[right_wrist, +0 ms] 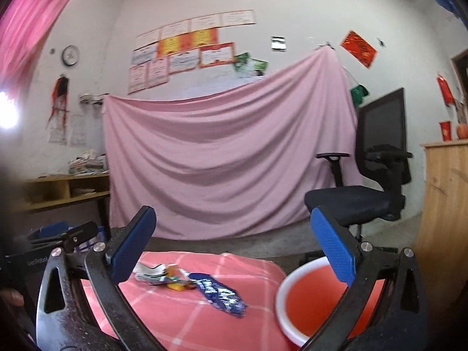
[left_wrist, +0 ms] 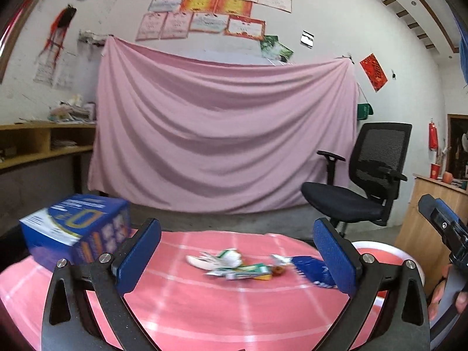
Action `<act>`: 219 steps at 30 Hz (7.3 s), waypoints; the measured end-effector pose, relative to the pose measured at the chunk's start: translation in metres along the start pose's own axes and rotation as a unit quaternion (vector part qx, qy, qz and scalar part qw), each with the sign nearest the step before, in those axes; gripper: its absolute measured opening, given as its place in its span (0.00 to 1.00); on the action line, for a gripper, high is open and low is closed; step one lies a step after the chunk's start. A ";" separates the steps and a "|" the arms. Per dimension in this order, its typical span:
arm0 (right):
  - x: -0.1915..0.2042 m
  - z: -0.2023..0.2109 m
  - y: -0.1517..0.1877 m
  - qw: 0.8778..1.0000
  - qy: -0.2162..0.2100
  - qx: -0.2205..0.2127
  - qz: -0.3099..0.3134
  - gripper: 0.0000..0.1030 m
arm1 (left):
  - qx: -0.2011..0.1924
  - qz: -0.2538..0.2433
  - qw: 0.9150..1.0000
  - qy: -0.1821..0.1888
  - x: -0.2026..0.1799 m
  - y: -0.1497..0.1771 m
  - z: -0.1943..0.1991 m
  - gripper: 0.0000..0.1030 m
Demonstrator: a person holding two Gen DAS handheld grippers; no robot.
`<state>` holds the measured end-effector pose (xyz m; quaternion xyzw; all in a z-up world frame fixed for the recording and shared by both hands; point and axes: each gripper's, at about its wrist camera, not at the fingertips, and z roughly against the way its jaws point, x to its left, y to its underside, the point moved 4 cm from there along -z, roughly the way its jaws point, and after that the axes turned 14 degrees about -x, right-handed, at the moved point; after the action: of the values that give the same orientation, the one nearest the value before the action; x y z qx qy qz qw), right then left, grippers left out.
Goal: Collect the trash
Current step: 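Return both tools to the table toward the blue snack bag, then grasp the blue snack bag with the right tool and lift it, then grasp the green medicine box with the left tool while the right tool holds the blue bag, then move both tools over the bucket and open them to drop the items, then bring both tools back over the table toward the remaining trash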
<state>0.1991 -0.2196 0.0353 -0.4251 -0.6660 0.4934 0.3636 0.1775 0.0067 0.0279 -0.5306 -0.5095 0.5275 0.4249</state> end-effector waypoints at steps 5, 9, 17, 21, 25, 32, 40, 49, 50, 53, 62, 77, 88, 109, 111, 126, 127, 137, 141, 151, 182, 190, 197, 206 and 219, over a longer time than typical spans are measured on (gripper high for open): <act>0.021 -0.015 0.015 0.999 -0.024 0.034 0.021 1.00 | 0.014 -0.021 1.000 -0.006 0.018 0.010 0.001 0.99; 0.025 -0.038 0.041 0.994 -0.020 0.104 0.039 1.00 | 0.053 -0.008 0.999 0.006 0.029 0.021 -0.013 0.99; 0.003 -0.077 0.090 0.970 -0.009 0.241 0.012 1.00 | 0.157 -0.004 0.987 0.021 0.028 0.046 -0.055 0.98; -0.004 -0.094 0.117 0.950 -0.011 0.311 -0.006 1.00 | 0.200 -0.013 0.979 0.031 0.020 0.060 -0.073 0.98; -0.007 -0.103 0.135 0.933 -0.023 0.359 -0.015 0.95 | 0.231 -0.041 0.971 0.053 0.008 0.074 -0.087 0.97; -0.011 -0.114 0.157 0.914 -0.050 0.402 -0.015 0.80 | 0.250 -0.113 0.957 0.091 -0.007 0.089 -0.101 0.92; -0.007 -0.116 0.166 0.903 -0.066 0.424 -0.016 0.63 | 0.243 -0.199 0.940 0.137 -0.024 0.106 -0.110 0.82; -0.010 -0.117 0.167 0.901 -0.069 0.428 -0.033 0.50 | 0.244 -0.294 0.911 0.157 -0.037 0.141 -0.125 0.51; -0.010 -0.117 0.167 0.900 -0.070 0.429 -0.035 0.47 | 0.248 -0.295 0.909 0.158 -0.038 0.143 -0.127 0.47; -0.009 -0.117 0.166 0.900 -0.074 0.428 -0.038 0.44 | 0.252 -0.294 0.907 0.166 -0.038 0.148 -0.126 0.26; -0.005 -0.105 0.152 0.909 -0.091 0.403 -0.052 0.33 | 0.237 -0.214 0.934 0.162 -0.031 0.124 -0.114 0.02; -0.007 -0.066 0.072 0.973 -0.078 0.211 -0.047 0.32 | 0.134 -0.042 0.977 0.159 -0.063 0.053 -0.075 0.00; -0.050 -0.051 0.050 0.982 -0.032 0.167 -0.077 0.32 | 0.150 -0.047 0.970 0.184 -0.101 0.043 -0.081 0.00; -0.038 -0.047 0.121 0.934 -0.061 0.343 -0.075 0.33 | 0.383 -0.009 0.914 0.133 -0.057 0.110 -0.091 0.51; -0.039 -0.047 0.125 0.932 -0.062 0.348 -0.075 0.33 | 0.384 -0.009 0.912 0.141 -0.058 0.110 -0.092 0.37; -0.041 -0.041 0.105 0.952 -0.052 0.293 -0.073 0.32 | 0.261 -0.017 0.953 0.150 -0.069 0.070 -0.072 0.00; -0.042 -0.040 0.100 0.956 -0.048 0.279 -0.071 0.32 | 0.247 -0.014 0.957 0.152 -0.072 0.066 -0.070 0.00; -0.071 0.000 0.020 0.996 0.059 0.064 -0.004 0.32 | 0.071 0.014 0.976 0.207 -0.140 0.006 -0.066 0.00; -0.094 0.015 0.001 0.995 0.102 0.018 -0.004 0.33 | 0.035 0.014 0.970 0.240 -0.176 0.000 -0.067 0.00; -0.149 0.018 0.014 0.981 0.179 0.064 -0.045 0.33 | 0.080 0.012 0.956 0.283 -0.243 0.031 -0.103 0.00; -0.186 -0.010 0.073 0.959 0.193 0.187 -0.088 0.60 | 0.229 0.048 0.949 0.210 -0.228 0.072 -0.140 0.49; -0.151 -0.016 0.045 0.979 0.153 0.117 -0.069 0.93 | 0.145 0.041 0.977 0.151 -0.168 0.039 -0.115 0.88; -0.113 -0.015 0.024 0.991 0.117 0.047 -0.051 1.00 | 0.050 0.053 0.993 0.089 -0.105 0.015 -0.082 0.98; -0.056 -0.021 0.007 0.998 0.052 -0.008 -0.023 1.00 | 0.002 0.024 0.999 0.025 -0.034 0.004 -0.047 0.99; 0.012 -0.070 0.047 0.996 -0.026 0.085 0.015 1.00 | 0.043 -0.024 0.999 -0.015 0.040 0.034 -0.038 0.98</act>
<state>0.2677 -0.1769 0.0080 -0.3894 -0.6246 0.5643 0.3738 0.2156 0.0457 -0.0081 -0.4918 -0.5050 0.5465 0.4522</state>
